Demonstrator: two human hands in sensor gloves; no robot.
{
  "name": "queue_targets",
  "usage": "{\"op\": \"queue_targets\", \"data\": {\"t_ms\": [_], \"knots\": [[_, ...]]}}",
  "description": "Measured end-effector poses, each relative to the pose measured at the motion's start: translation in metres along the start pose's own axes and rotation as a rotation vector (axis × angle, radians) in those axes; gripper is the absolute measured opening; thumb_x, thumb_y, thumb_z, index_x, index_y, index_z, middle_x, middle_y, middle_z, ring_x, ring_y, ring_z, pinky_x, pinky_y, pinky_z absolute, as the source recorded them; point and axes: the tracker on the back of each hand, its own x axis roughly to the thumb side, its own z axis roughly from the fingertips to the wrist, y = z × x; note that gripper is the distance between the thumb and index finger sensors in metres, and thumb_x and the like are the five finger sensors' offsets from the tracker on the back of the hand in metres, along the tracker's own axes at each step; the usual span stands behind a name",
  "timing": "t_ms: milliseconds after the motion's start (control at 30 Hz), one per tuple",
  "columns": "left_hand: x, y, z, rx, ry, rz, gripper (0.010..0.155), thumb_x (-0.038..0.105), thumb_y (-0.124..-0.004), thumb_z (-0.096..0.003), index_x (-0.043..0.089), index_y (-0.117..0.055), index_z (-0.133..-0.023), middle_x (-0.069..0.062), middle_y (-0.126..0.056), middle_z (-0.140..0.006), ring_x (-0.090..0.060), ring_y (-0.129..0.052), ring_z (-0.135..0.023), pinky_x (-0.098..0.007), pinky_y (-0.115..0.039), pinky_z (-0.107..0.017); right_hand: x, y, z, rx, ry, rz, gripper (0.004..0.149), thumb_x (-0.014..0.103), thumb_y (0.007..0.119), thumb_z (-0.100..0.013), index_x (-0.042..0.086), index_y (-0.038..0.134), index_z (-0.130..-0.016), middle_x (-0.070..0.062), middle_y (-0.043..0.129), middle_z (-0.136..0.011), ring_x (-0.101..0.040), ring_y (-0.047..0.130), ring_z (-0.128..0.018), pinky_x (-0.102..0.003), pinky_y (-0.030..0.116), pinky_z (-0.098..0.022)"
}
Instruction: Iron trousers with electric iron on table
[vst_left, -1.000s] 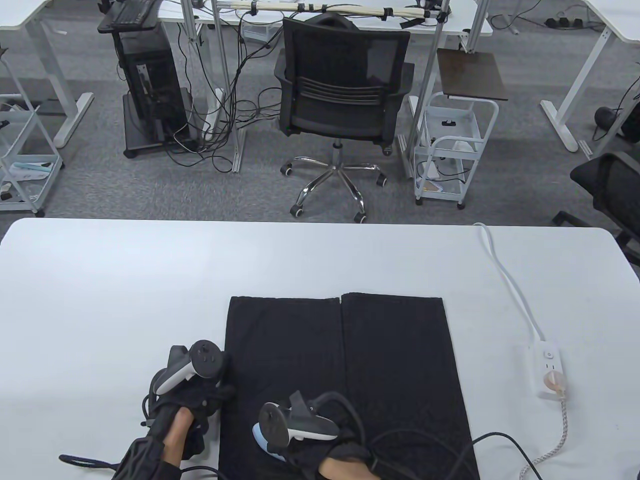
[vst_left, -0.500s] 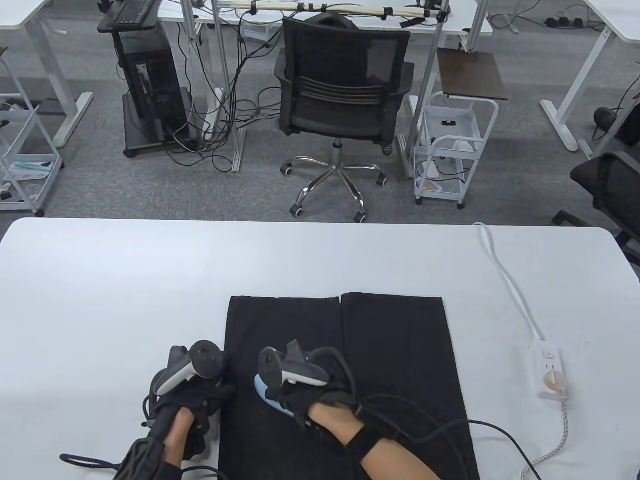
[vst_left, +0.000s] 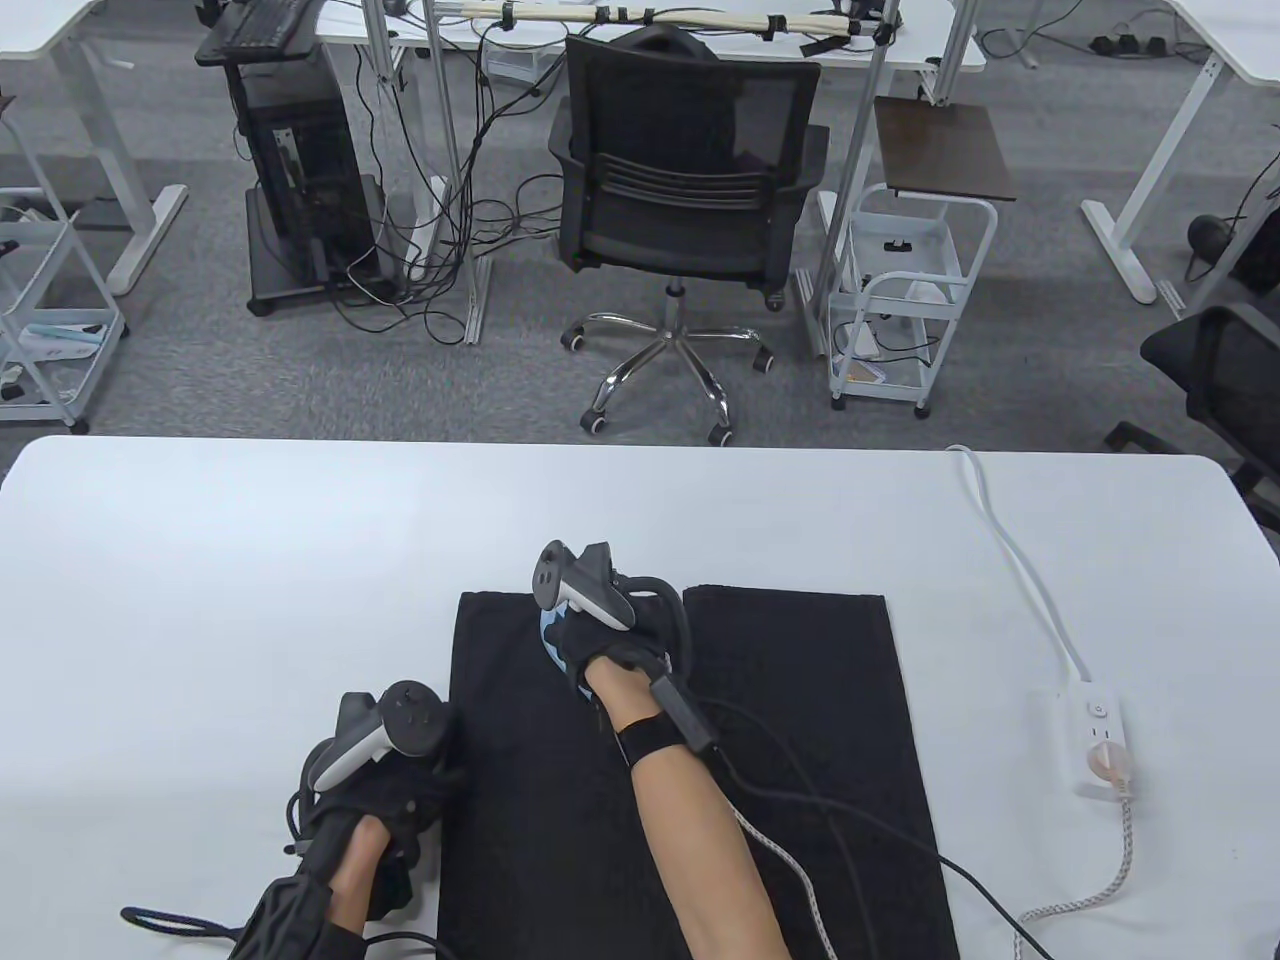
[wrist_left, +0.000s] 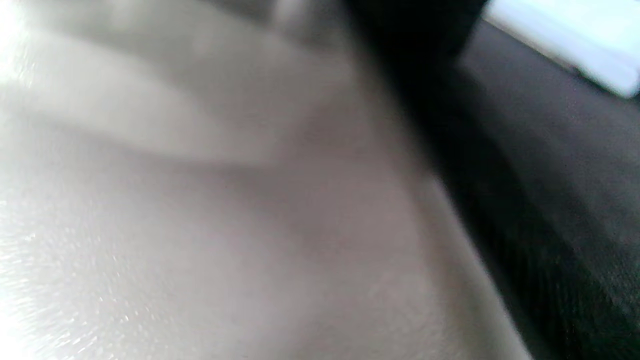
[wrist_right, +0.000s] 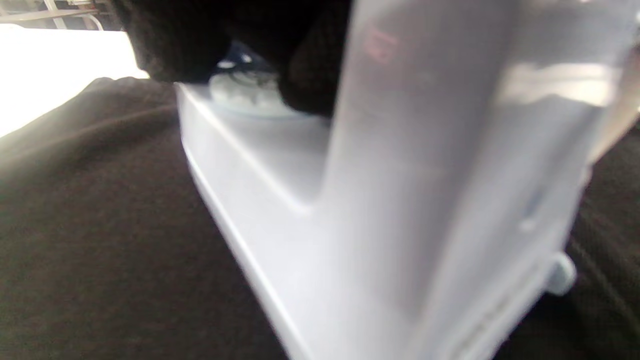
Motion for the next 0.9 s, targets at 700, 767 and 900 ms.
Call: {"op": "queue_targets", "data": {"t_ms": [700, 767, 900], "knots": [[-0.001, -0.001, 0.001, 0.002, 0.001, 0.015, 0.082, 0.044, -0.073, -0.058, 0.02, -0.022, -0.118, -0.021, -0.004, -0.119, -0.053, -0.003, -0.105, -0.078, -0.018, -0.067, -0.011, 0.052, 0.17, 0.019, -0.426, 0.101, 0.057, 0.055, 0.075, -0.052, 0.008, 0.064, -0.083, 0.012, 0.087, -0.046, -0.006, 0.096, -0.03, -0.039, 0.09, -0.033], [-0.001, -0.001, 0.001, 0.002, 0.001, 0.015, 0.082, 0.044, -0.073, -0.0581, 0.02, -0.022, -0.118, -0.022, -0.003, -0.119, -0.053, -0.003, -0.105, -0.078, -0.017, -0.067, -0.013, 0.056, 0.185, 0.022, -0.465, 0.11, 0.058, 0.055, 0.075, -0.052, 0.008, 0.064, -0.083, 0.011, 0.087, -0.046, -0.006, 0.096, -0.03, -0.039, 0.09, -0.033], [-0.001, -0.001, 0.001, 0.002, 0.001, 0.019, 0.082, 0.044, -0.073, -0.0579, 0.02, -0.022, -0.118, -0.022, -0.003, -0.119, -0.053, -0.003, -0.105, -0.078, -0.017, -0.067, -0.016, 0.062, 0.207, -0.007, -0.543, 0.124, 0.059, 0.056, 0.076, -0.052, 0.008, 0.065, -0.084, 0.011, 0.087, -0.047, -0.006, 0.096, -0.03, -0.039, 0.09, -0.033]]}}
